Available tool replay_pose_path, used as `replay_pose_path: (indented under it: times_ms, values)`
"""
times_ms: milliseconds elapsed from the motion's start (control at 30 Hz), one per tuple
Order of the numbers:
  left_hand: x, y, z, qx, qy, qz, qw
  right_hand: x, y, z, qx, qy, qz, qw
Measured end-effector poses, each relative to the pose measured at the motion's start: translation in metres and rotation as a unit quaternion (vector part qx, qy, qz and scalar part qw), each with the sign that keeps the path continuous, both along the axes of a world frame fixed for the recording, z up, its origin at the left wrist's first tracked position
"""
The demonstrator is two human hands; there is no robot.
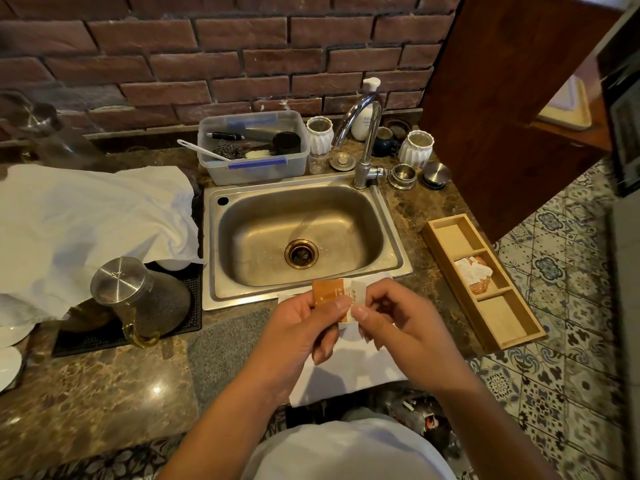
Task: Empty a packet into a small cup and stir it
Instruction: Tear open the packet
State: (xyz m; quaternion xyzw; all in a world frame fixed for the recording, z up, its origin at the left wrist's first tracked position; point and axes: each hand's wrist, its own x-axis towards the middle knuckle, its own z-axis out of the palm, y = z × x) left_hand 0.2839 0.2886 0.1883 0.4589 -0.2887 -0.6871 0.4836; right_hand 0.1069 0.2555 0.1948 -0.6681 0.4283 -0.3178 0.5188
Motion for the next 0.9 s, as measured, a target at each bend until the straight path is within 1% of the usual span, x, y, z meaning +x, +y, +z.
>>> replay_pose_path:
  times_ms: [133, 333, 400, 467, 533, 600, 633, 667, 700, 733, 800, 833, 900]
  values:
    - [0.003, 0.001, -0.004, -0.020, -0.009, -0.011, 1.000, 0.002, -0.003, 0.001, 0.021, -0.040, -0.009, 0.999]
    - [0.005, -0.003, -0.004, -0.044, -0.038, -0.008, 0.998, 0.003, -0.004, 0.002, 0.029, -0.033, -0.012, 0.999]
    - [0.004, -0.004, -0.002, -0.040, -0.027, -0.015, 0.999, 0.002, -0.005, 0.002, 0.016, -0.032, -0.017, 0.999]
    - [0.002, -0.005, -0.001, -0.020, 0.008, -0.013, 1.000, 0.004, -0.005, 0.001, -0.025, -0.010, -0.035, 0.999]
    - [-0.001, -0.007, -0.002, 0.010, 0.062, -0.001, 0.998, 0.008, -0.003, -0.001, -0.115, 0.038, -0.063, 0.991]
    - [-0.004, -0.008, -0.003, 0.032, 0.135, 0.011, 0.990, 0.014, 0.000, -0.004, -0.239, 0.089, -0.078, 0.964]
    - [-0.006, -0.008, -0.004, 0.038, 0.165, 0.017, 0.985, 0.016, 0.001, -0.006, -0.282, 0.105, -0.082, 0.950]
    - [-0.007, -0.008, -0.005, 0.038, 0.181, 0.022, 0.982, 0.017, 0.001, -0.007, -0.297, 0.108, -0.089, 0.945]
    - [-0.008, -0.008, -0.005, 0.035, 0.183, 0.025, 0.982, 0.018, 0.001, -0.007, -0.283, 0.102, -0.097, 0.949]
    - [-0.008, -0.008, -0.006, 0.030, 0.172, 0.028, 0.984, 0.018, 0.001, -0.007, -0.249, 0.089, -0.105, 0.959]
    - [-0.006, -0.008, -0.006, 0.020, 0.139, 0.024, 0.990, 0.017, 0.001, -0.003, -0.158, 0.056, -0.118, 0.979]
    - [-0.005, -0.008, -0.006, 0.016, 0.124, 0.018, 0.992, 0.016, 0.000, -0.001, -0.115, 0.040, -0.121, 0.985]
    - [-0.002, -0.008, -0.005, 0.004, 0.089, 0.002, 0.996, 0.014, 0.000, 0.002, -0.061, 0.016, -0.122, 0.990]
